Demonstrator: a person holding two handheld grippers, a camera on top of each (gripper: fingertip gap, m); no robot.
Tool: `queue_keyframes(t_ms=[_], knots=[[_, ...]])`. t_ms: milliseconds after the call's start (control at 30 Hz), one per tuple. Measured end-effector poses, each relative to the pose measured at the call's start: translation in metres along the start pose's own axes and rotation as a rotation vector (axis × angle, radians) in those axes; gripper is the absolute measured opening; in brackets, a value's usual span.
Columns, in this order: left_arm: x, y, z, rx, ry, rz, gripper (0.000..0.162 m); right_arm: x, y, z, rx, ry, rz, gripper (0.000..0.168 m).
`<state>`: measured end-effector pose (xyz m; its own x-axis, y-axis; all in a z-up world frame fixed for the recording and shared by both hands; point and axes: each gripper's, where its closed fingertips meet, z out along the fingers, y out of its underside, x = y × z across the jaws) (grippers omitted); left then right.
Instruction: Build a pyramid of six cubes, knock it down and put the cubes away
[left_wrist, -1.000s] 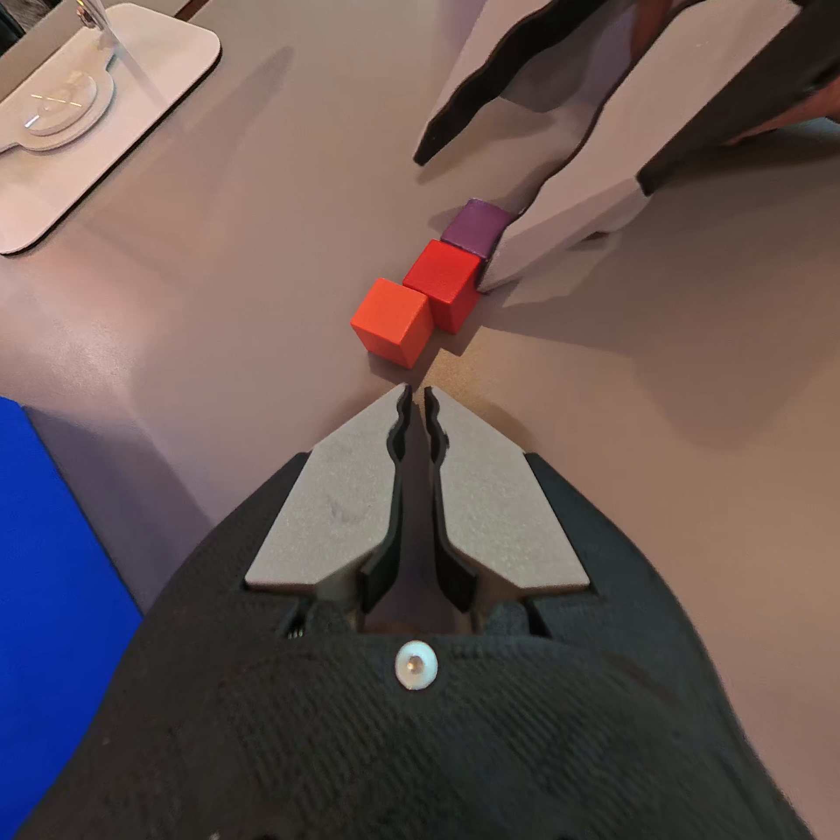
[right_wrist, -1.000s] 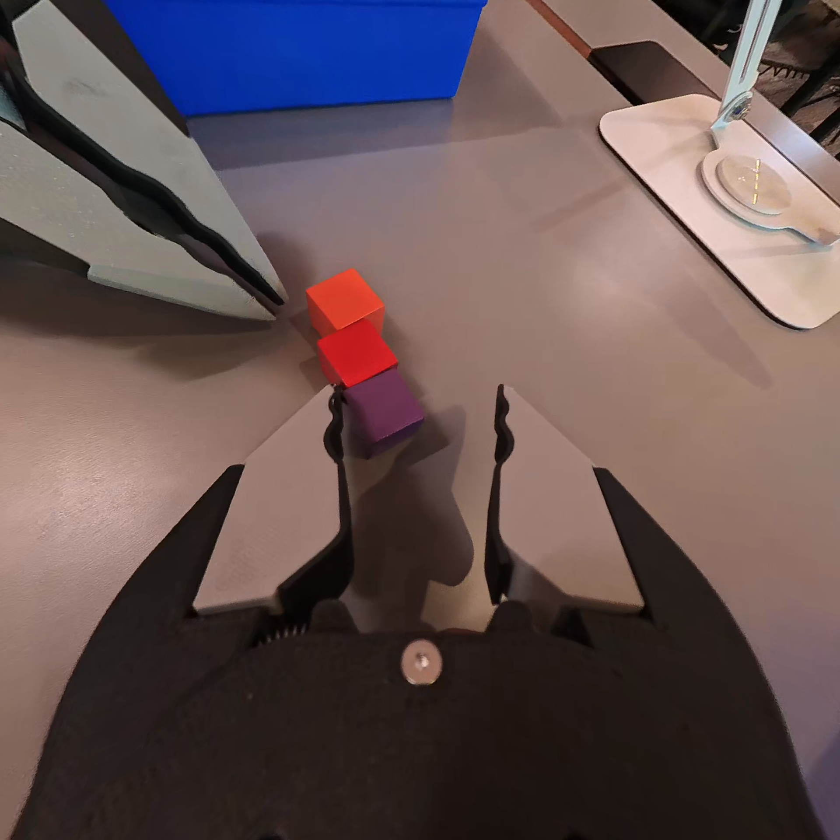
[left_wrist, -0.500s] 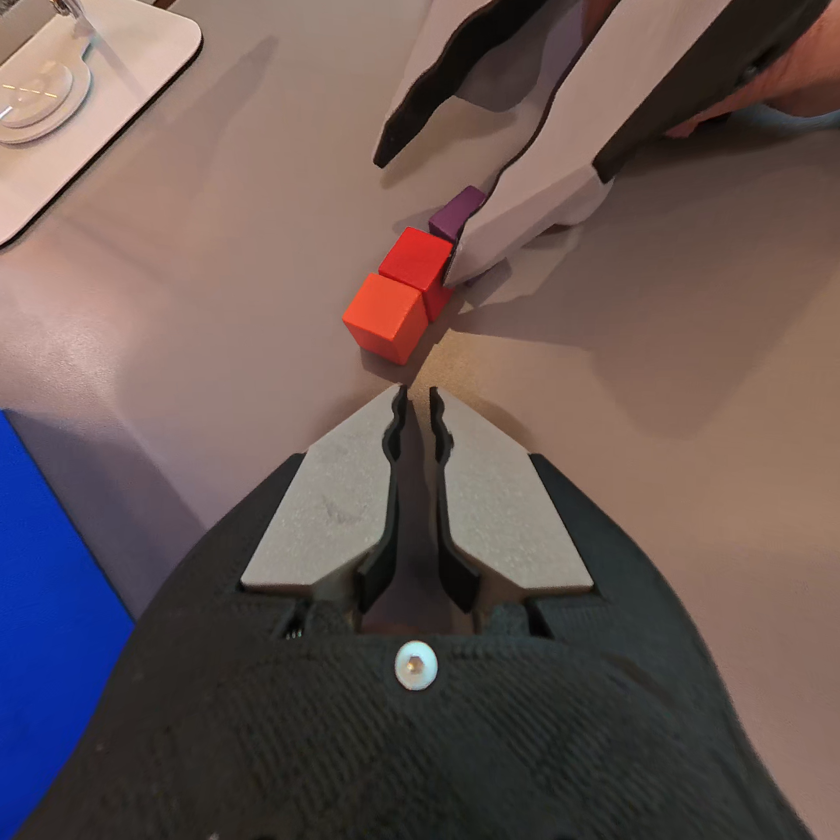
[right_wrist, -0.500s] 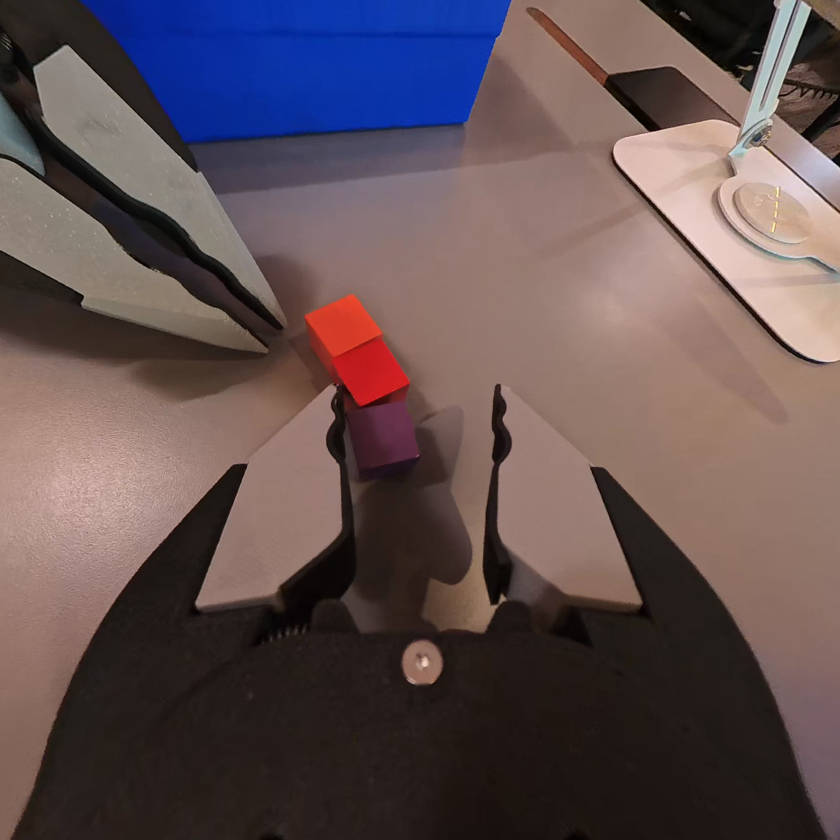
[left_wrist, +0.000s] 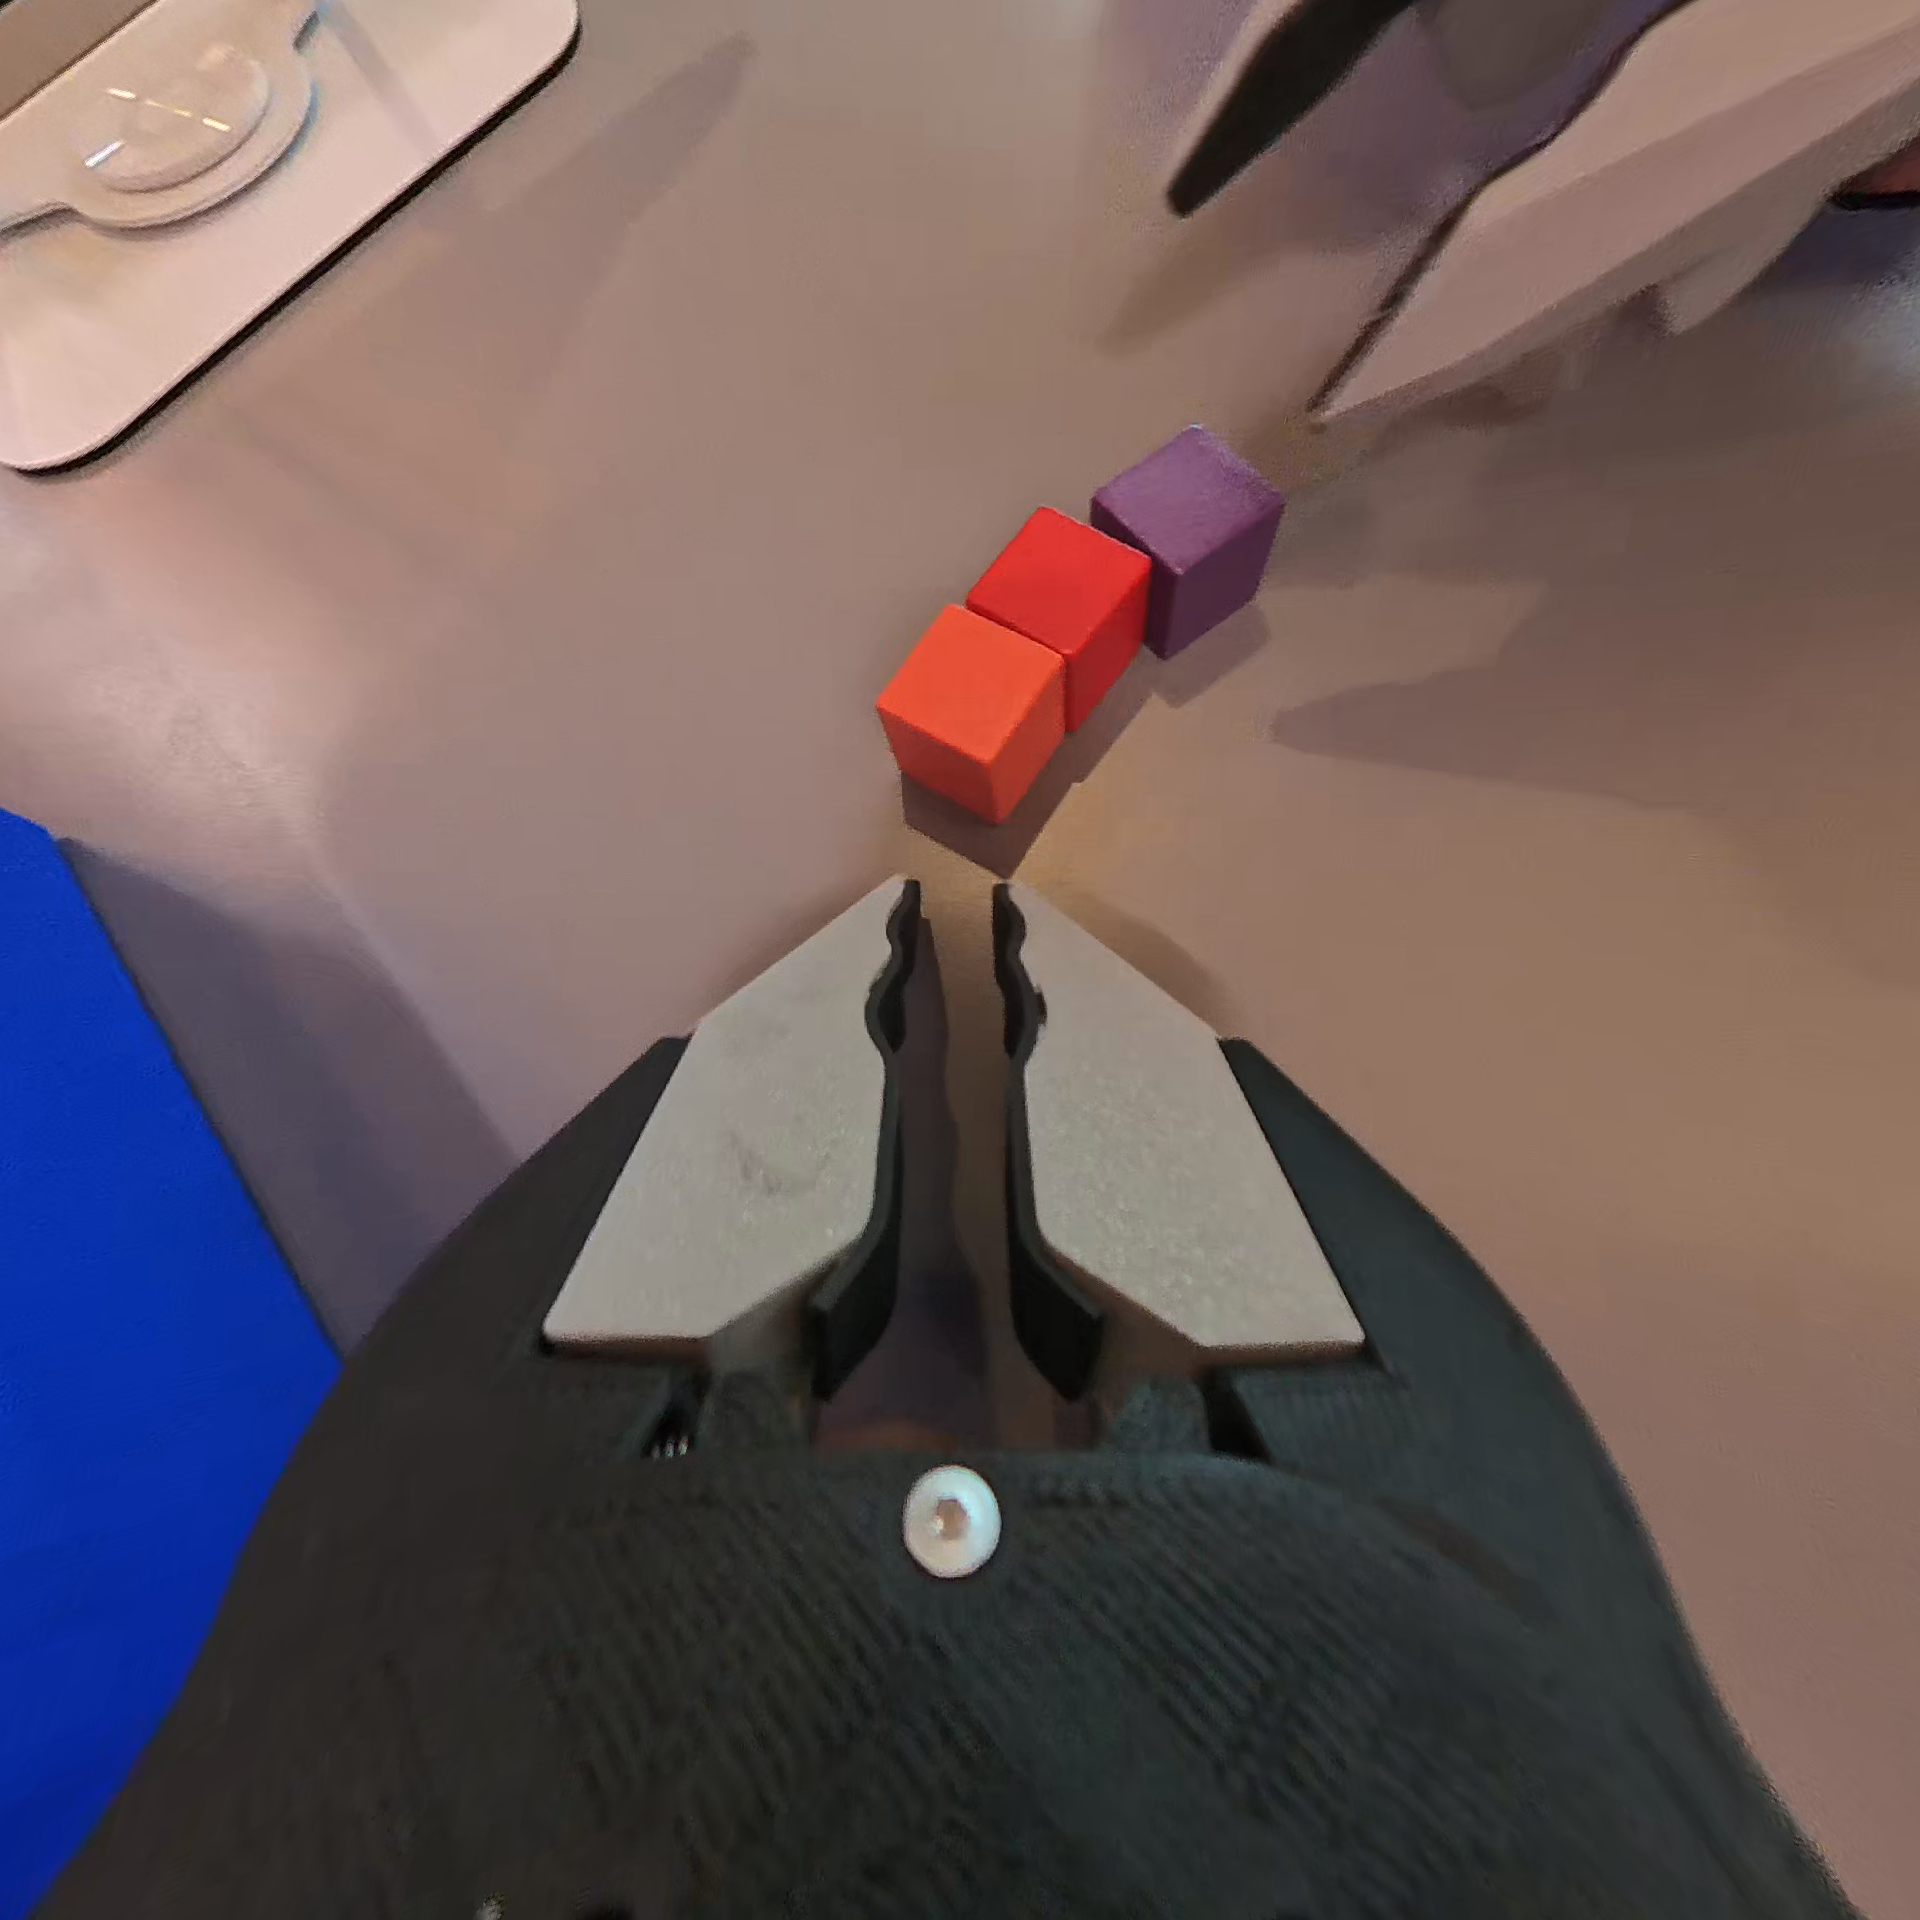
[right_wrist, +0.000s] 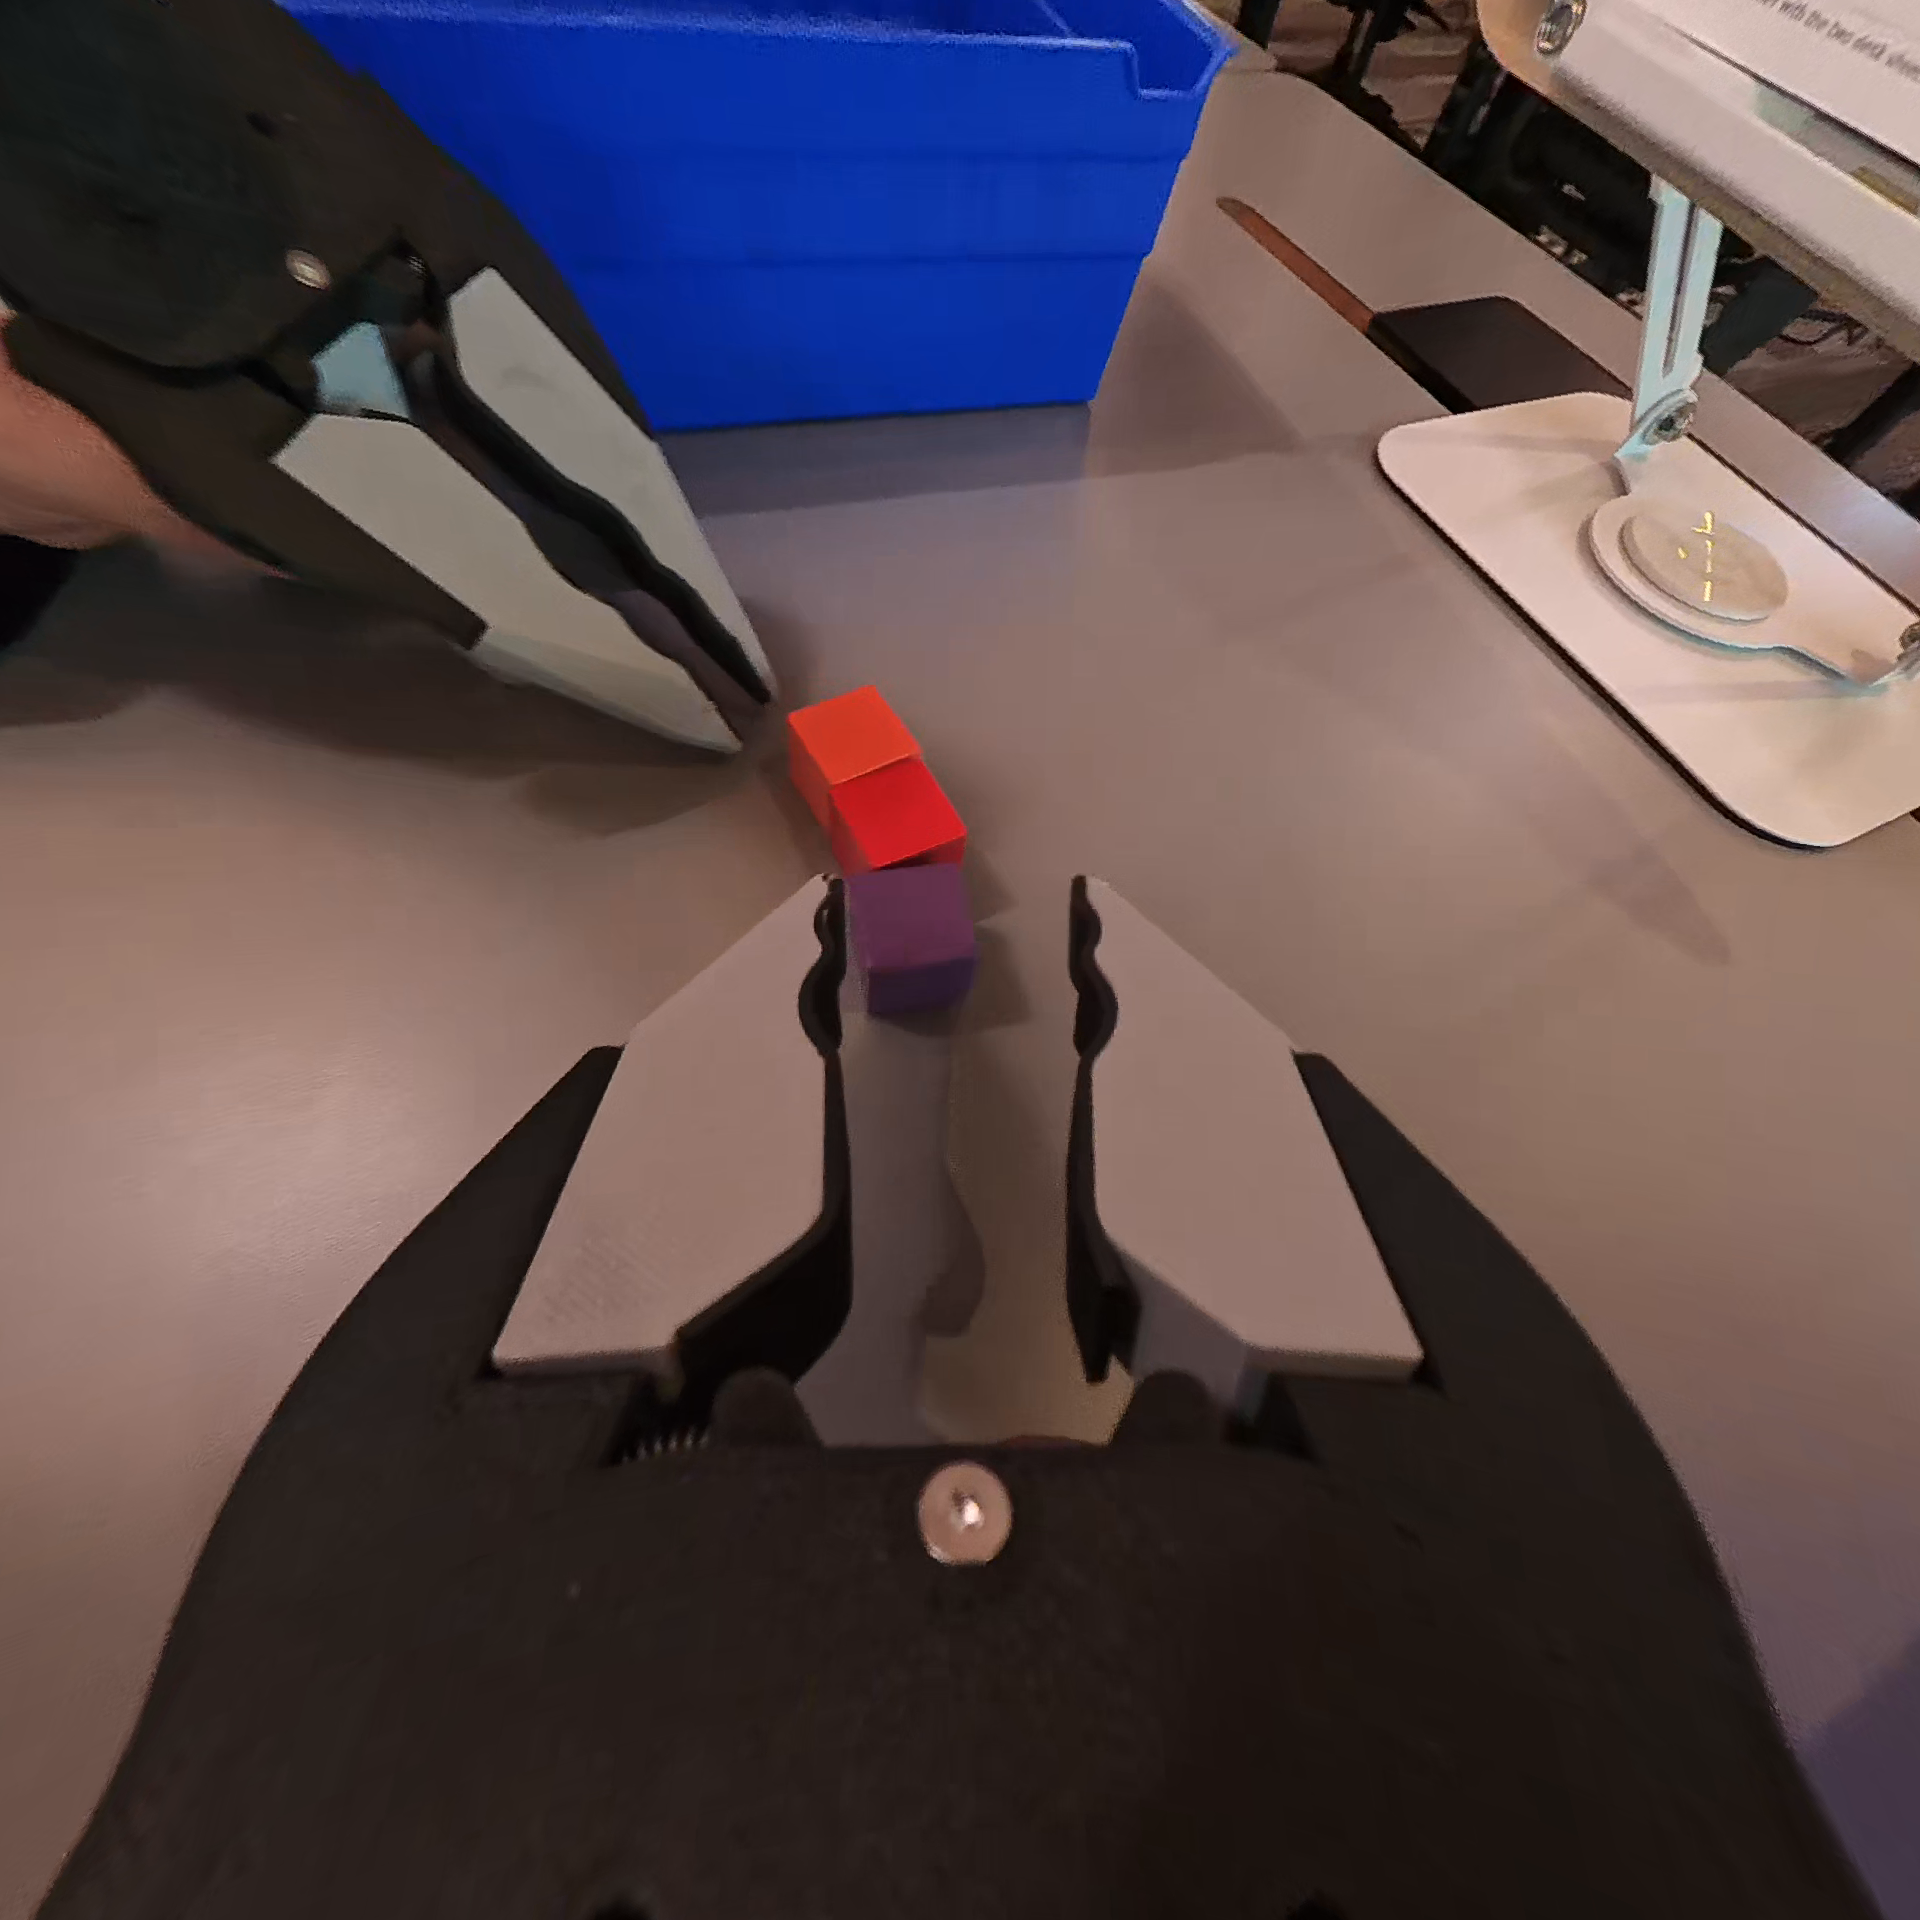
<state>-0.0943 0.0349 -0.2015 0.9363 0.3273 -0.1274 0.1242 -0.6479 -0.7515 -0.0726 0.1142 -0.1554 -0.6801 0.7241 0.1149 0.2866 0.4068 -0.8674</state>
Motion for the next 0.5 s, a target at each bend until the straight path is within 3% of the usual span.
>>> queue_keyframes(t_ms=[100, 300, 500], knots=[[-0.004, 0.0, 0.0, -0.001, -0.014, -0.024, 0.013, -0.011, 0.002, -0.002, -0.019, -0.056, -0.008, 0.024], [-0.005, 0.003, 0.0, -0.017, -0.032, -0.012, 0.013, -0.027, 0.016, 0.0, -0.103, -0.107, -0.059, 0.019], [-0.006, 0.004, 0.0, -0.021, -0.04, -0.003, 0.013, -0.044, 0.012, -0.003, -0.082, -0.187, -0.08, 0.013]])
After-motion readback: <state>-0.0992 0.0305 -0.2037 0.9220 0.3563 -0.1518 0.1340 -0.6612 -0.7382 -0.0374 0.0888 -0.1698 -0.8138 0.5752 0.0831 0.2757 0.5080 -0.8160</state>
